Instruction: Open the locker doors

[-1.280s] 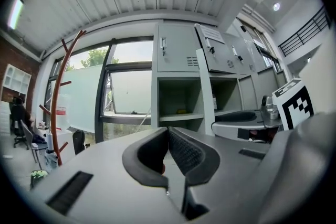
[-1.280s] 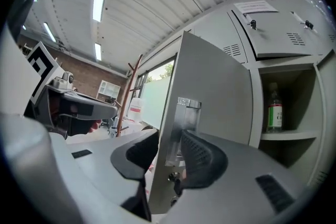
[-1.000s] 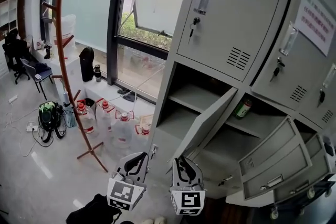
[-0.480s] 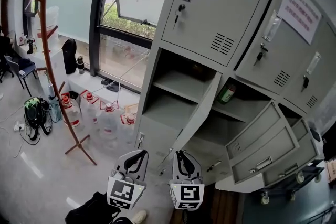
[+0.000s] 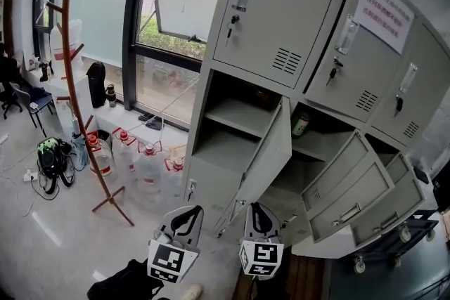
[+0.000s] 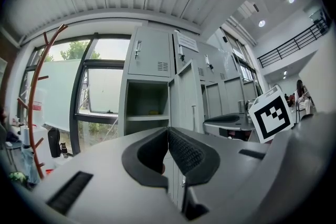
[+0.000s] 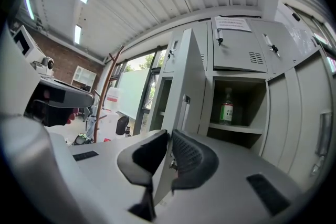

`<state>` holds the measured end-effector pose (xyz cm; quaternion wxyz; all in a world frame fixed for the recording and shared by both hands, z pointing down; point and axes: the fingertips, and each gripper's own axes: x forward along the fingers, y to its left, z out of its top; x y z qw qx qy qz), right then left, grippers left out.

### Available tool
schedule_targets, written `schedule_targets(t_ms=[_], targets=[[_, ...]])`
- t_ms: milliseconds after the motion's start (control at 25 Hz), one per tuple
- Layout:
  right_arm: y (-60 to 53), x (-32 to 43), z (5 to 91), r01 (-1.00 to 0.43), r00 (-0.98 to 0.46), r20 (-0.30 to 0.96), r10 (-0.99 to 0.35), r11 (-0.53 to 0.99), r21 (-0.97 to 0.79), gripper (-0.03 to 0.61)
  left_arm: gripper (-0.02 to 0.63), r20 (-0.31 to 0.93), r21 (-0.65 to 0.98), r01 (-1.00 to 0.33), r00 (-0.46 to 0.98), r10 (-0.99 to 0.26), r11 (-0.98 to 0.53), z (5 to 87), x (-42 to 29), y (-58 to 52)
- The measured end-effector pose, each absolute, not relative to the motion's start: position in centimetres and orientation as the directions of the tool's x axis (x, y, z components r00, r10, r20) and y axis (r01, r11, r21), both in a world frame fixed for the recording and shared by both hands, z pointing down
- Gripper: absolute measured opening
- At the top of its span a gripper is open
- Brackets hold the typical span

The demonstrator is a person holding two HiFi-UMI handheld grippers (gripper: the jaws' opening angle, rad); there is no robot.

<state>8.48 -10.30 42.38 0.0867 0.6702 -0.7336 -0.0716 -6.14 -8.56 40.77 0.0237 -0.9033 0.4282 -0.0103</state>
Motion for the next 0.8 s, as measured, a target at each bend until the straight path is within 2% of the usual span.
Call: schedule_targets(t_ms=[280,360,560,800], targets=[[-10.0,8.9,42.1,-0.978,-0.098,0.002,-0.995,0.097,0.184,0.042,0.025,-0.001,-0.076,-0.776,0.628,-0.778,-0.626,40.6,-5.0,-8.7],[-9.3,9.1,41.7,-0.981,-0.091,-0.026,-0.996,0.085,0.172,0.015,0.025,0.002,-0.080,-0.776,0.628,-0.778,-0.626,40.8,-4.6,-8.6],[-6.7,9.2,40.8,-0.987,-0.091,-0.088,-0.992,0.078,0.142,0.015,0.025,0.019,-0.101,-0.762,0.642,-0.767,-0.640,41.3,-3.5,-8.1],[-3.8,9.9,41.9,-0.991,-0.059,-0.078,-0.995,0.050,0.121,0.015,0.025,0.034,-0.111,-0.736,0.669,-0.743,-0.668,42.0,-2.1,-7.0]])
